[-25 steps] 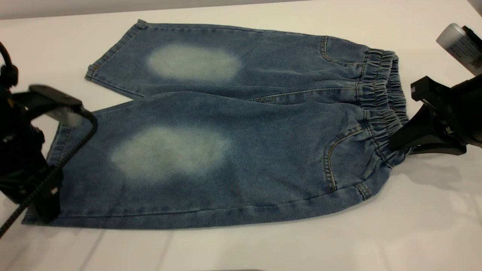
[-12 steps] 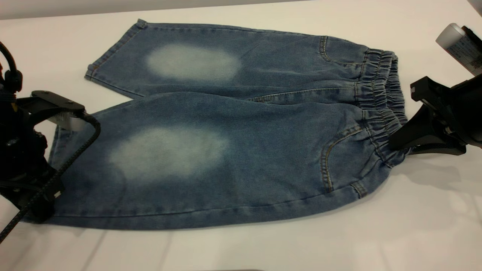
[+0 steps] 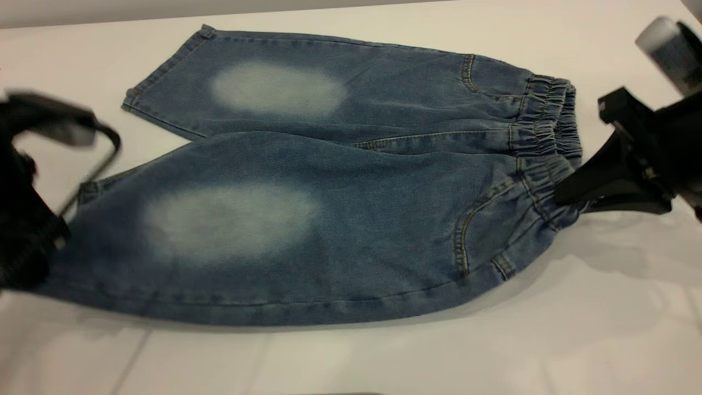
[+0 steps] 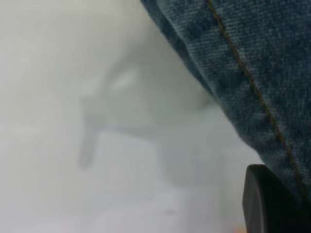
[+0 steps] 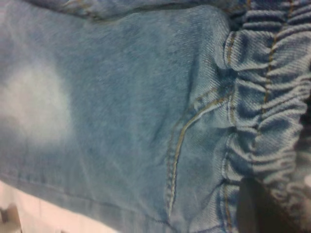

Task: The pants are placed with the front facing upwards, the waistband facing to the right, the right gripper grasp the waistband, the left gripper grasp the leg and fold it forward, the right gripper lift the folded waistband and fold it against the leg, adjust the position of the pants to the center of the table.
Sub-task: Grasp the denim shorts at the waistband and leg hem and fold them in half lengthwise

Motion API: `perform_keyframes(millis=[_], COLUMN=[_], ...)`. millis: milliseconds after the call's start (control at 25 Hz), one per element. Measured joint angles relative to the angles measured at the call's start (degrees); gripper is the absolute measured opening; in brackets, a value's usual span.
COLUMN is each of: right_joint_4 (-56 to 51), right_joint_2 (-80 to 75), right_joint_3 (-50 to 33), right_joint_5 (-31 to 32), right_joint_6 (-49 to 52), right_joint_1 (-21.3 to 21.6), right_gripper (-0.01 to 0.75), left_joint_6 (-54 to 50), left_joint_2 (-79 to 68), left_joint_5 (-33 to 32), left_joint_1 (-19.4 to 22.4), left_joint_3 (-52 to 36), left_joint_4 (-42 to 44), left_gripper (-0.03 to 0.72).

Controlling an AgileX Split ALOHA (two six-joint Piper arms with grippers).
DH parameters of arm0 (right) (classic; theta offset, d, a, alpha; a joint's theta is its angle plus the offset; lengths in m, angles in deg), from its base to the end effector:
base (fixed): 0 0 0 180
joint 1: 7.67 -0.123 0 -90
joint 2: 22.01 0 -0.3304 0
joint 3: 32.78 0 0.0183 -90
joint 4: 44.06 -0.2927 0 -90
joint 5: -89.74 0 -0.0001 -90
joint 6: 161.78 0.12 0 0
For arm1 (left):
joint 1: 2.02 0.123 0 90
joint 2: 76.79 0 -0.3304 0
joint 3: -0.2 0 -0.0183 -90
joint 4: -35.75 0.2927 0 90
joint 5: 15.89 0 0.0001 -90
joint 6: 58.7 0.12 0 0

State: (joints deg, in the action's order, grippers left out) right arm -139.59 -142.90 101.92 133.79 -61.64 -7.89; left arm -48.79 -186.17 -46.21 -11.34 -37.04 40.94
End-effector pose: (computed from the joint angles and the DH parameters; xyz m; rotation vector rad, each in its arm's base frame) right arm 0.2853 0.0842 0.0449 0.2332 2.7093 1.1486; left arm 0.2895 -0.0420 0.0806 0.6325 3.0221 0.0742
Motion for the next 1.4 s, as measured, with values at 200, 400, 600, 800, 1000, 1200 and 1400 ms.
perform_keyframes(millis=[200, 400, 600, 800, 1000, 1200, 1400], right_joint_4=[5.7, 9.13, 14.62, 15.94, 13.4, 4.16, -5.53], right_joint_2=[8.08, 18.15, 28.5, 36.78, 37.28, 36.72, 31.87], right_joint_3=[-3.16, -9.33, -12.76, -12.83, -13.06, -13.06, -13.06], right_joint_5=[-0.01, -0.01, 1.71, 2.02, -0.03, -2.07, -3.09], right_joint_6=[6.98, 12.69, 22.99, 32.1, 37.5, 38.12, 38.12], right_joint_1=[0.0, 0.0, 0.0, 0.0, 0.0, 0.0, 0.0], right_gripper=[0.051, 0.051, 0.051, 0.051, 0.051, 0.051, 0.051], left_joint_6=[-2.82, -5.06, -5.51, -11.66, -15.02, -15.07, -14.94], left_joint_2=[8.04, 17.74, 28.69, 33.25, 26.68, 15.65, 4.0], left_joint_5=[-6.47, -13.46, -20.76, -21.4, -18.25, -12.18, -9.7], left_joint_1=[0.0, 0.0, 0.0, 0.0, 0.0, 0.0, -0.12], left_joint_3=[-0.11, -0.16, -0.63, 0.22, 6.63, 14.85, 25.77], left_joint_4=[0.0, 0.02, 0.79, 7.65, 11.43, 12.41, 12.44], left_gripper=[0.041, 0.041, 0.041, 0.041, 0.041, 0.041, 0.041])
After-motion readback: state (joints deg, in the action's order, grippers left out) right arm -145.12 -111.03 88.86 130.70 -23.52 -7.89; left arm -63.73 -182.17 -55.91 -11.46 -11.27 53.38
